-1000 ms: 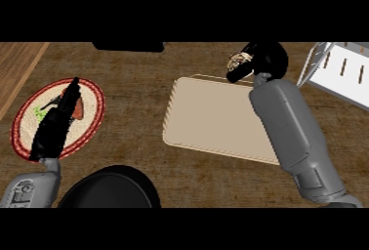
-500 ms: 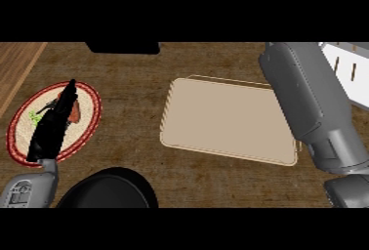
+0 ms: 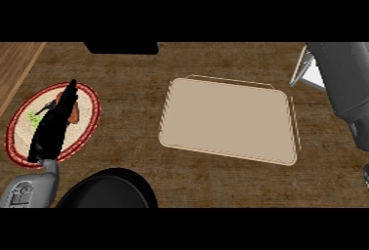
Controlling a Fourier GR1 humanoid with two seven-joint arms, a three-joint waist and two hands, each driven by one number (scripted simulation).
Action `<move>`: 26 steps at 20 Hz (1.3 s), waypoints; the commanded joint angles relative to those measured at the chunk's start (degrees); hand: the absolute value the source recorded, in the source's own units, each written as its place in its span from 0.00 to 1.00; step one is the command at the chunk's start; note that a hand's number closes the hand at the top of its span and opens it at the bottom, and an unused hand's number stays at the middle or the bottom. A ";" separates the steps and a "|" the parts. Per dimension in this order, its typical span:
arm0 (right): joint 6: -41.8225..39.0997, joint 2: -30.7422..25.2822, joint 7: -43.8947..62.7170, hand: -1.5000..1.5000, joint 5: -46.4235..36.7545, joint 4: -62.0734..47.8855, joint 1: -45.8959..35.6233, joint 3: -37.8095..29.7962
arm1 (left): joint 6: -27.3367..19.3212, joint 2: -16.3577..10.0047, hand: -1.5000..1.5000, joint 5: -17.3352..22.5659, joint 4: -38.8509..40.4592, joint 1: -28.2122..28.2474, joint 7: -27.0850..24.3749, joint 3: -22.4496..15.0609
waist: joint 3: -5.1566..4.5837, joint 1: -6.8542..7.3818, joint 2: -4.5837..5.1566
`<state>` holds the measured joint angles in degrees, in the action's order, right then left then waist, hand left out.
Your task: Pick the cupcake from the tray and place it in the tiered basket
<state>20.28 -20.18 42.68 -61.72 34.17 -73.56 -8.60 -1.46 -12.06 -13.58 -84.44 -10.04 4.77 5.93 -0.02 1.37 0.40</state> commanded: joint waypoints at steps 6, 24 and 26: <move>0.29 -7.53 -8.75 1.00 -2.82 -11.25 -1.18 0.18 | 1.89 -1.82 0.50 1.56 0.27 -1.70 -0.08 1.80 | 0.01 0.82 0.42; -0.94 -20.51 -20.18 1.00 -6.69 -23.36 3.43 0.07 | 0.11 0.96 0.50 -0.20 -1.76 1.27 -0.80 -0.32 | 0.12 1.16 0.50; -2.08 -20.90 -20.96 1.00 -4.84 -24.09 1.93 -1.90 | -0.40 1.25 0.50 -0.81 -0.21 -0.07 -0.83 -0.50 | 0.13 1.29 0.78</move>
<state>17.81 -40.11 25.83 -69.13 11.49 -72.92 -7.90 -1.18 -11.42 -13.79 -85.03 -9.97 3.77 5.77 0.08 2.63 1.03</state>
